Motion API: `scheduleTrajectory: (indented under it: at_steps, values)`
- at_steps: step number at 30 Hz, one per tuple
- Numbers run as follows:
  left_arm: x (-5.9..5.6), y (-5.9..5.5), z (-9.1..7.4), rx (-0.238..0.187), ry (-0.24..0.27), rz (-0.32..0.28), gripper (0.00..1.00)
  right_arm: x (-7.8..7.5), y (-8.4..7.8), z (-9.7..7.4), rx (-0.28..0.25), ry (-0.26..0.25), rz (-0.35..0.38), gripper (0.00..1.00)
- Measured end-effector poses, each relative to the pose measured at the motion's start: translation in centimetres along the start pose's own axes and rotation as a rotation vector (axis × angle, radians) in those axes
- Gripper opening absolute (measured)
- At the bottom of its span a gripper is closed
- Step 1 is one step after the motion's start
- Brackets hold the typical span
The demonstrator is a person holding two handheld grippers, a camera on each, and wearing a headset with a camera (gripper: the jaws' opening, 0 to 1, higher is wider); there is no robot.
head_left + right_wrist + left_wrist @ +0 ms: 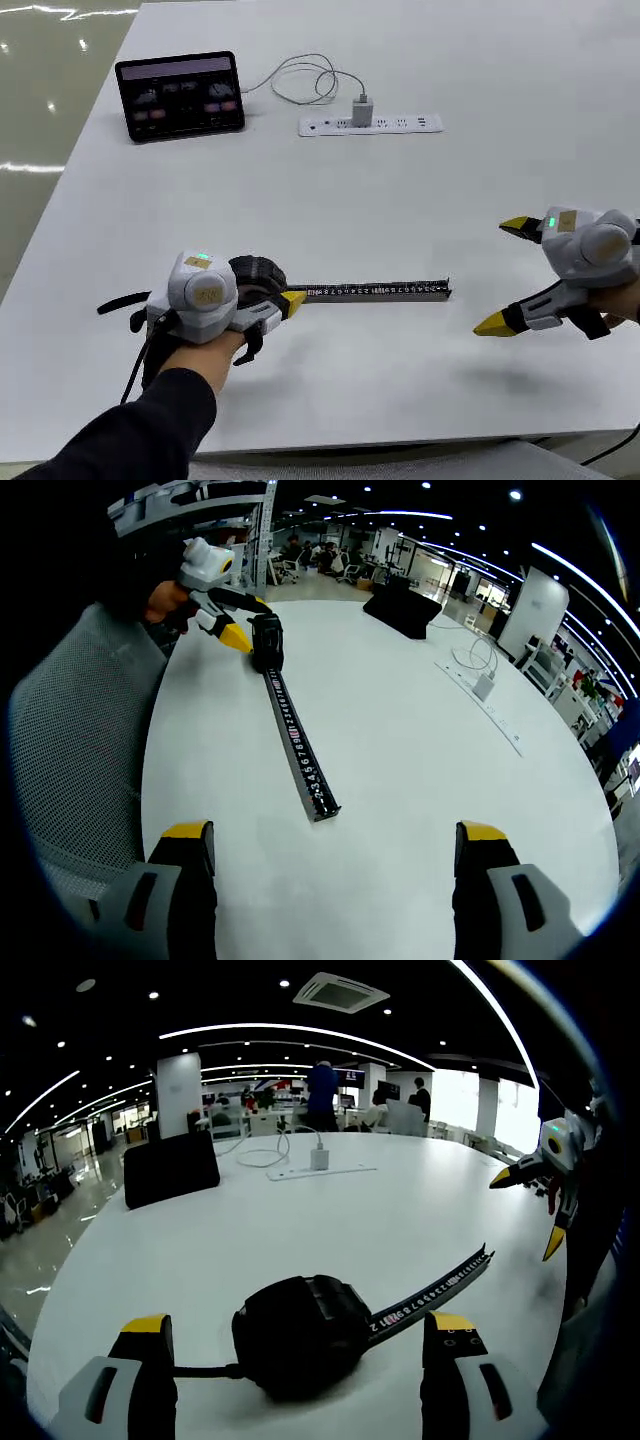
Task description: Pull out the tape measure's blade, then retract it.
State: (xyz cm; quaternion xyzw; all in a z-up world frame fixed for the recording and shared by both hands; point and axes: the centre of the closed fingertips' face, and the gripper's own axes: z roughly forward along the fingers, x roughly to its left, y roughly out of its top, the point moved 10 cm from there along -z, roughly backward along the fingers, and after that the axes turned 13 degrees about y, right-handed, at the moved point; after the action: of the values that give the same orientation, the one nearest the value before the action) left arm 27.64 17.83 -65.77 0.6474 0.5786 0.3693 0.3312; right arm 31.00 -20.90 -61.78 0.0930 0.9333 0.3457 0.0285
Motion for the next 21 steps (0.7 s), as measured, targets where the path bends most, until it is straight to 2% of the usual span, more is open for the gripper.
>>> scheduleTrajectory:
  at_steps: [2,4,5,6,8,9,11,13,18,21]
  values:
    - [0.3,-0.4,0.4,0.018,0.018,-0.034,1.00,-0.6,0.2,0.5,0.012,0.016,-0.010,0.92]
    - [0.5,-0.6,0.6,0.013,0.033,-0.052,1.00,-1.2,0.5,1.1,0.029,0.038,-0.015,0.88]
    - [0.6,-0.6,0.5,0.001,0.037,-0.060,1.00,-1.5,0.6,1.3,0.040,0.049,-0.027,0.86]
    - [0.8,-0.5,0.5,-0.035,0.054,-0.062,1.00,-1.8,0.8,1.7,0.059,0.065,-0.041,0.83]
    - [0.8,-0.3,0.3,-0.052,0.060,-0.058,1.00,-2.2,1.0,2.3,0.092,0.087,-0.057,0.78]
    - [0.7,-0.2,0.4,-0.062,0.057,-0.067,1.00,-2.4,1.2,2.8,0.101,0.114,-0.060,0.77]
    - [0.6,-0.1,0.6,-0.062,0.056,-0.069,1.00,-2.6,1.4,3.5,0.120,0.152,-0.067,0.72]
    - [0.4,-0.1,0.8,-0.065,0.052,-0.064,1.00,-2.7,1.5,4.0,0.148,0.170,-0.081,0.67]
    - [-0.1,-0.3,1.0,-0.050,0.040,-0.064,1.00,-3.0,1.3,5.1,0.179,0.218,-0.067,0.55]
    - [-0.2,-0.4,1.2,-0.043,0.034,-0.062,1.00,-2.8,1.1,5.5,0.193,0.246,-0.055,0.41]
